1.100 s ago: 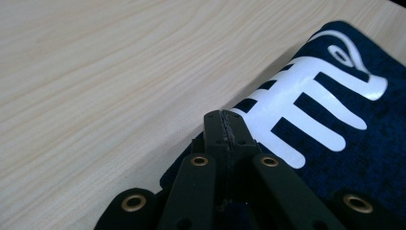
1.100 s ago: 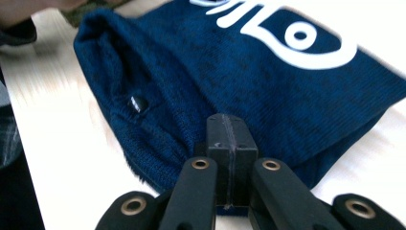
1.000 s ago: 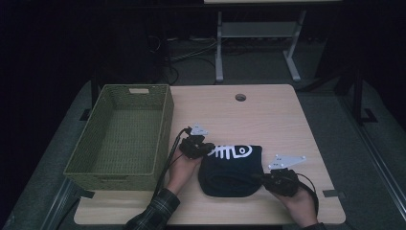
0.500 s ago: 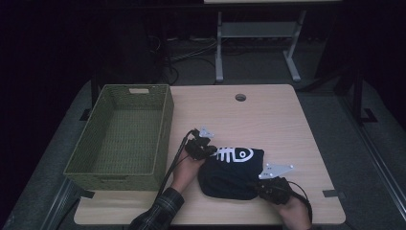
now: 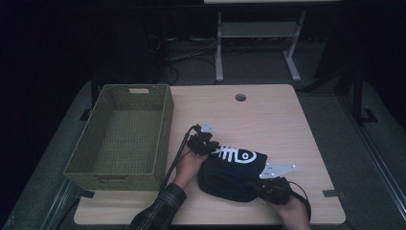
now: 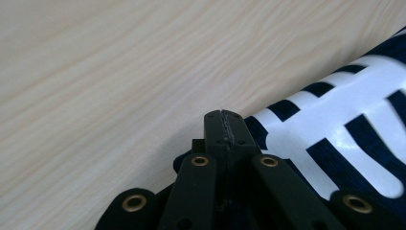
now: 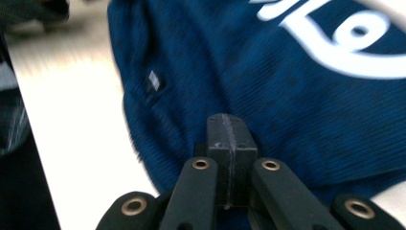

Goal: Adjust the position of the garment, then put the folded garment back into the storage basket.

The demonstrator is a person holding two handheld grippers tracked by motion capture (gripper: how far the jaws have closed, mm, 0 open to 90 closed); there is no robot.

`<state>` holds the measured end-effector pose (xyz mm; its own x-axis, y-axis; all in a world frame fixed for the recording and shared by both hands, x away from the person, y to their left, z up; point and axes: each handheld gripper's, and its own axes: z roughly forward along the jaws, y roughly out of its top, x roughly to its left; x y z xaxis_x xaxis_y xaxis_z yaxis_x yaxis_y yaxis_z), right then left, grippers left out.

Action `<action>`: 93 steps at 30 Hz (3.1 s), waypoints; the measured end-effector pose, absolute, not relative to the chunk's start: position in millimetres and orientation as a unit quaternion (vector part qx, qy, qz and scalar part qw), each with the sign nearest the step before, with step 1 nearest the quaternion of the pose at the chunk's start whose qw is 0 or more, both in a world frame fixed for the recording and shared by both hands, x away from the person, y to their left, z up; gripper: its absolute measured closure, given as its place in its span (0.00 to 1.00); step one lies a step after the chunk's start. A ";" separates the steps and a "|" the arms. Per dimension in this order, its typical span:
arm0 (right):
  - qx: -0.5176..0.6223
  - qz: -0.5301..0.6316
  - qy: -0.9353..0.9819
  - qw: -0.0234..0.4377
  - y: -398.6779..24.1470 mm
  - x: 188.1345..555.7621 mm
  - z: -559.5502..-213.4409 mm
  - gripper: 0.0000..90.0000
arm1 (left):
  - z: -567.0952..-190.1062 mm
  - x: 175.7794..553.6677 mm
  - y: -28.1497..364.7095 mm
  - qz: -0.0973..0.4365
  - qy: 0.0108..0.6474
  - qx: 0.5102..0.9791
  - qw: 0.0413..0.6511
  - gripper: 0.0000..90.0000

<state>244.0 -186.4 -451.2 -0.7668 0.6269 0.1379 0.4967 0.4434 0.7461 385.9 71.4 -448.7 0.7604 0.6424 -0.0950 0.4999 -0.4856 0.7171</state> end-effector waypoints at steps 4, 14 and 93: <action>0.341 0.431 0.830 0.098 -197.0 254.3 -439.6 1.00 | -432.6 367.5 83.1 0.082 0.323 0.848 0.412 1.00; 0.384 0.423 0.810 0.138 -215.9 298.2 -438.6 1.00 | -418.8 307.6 99.5 0.054 0.298 0.847 0.437 1.00; 0.474 0.341 0.790 0.187 -260.0 270.8 -482.3 0.11 | -469.3 342.8 106.1 0.007 0.340 0.849 0.404 0.54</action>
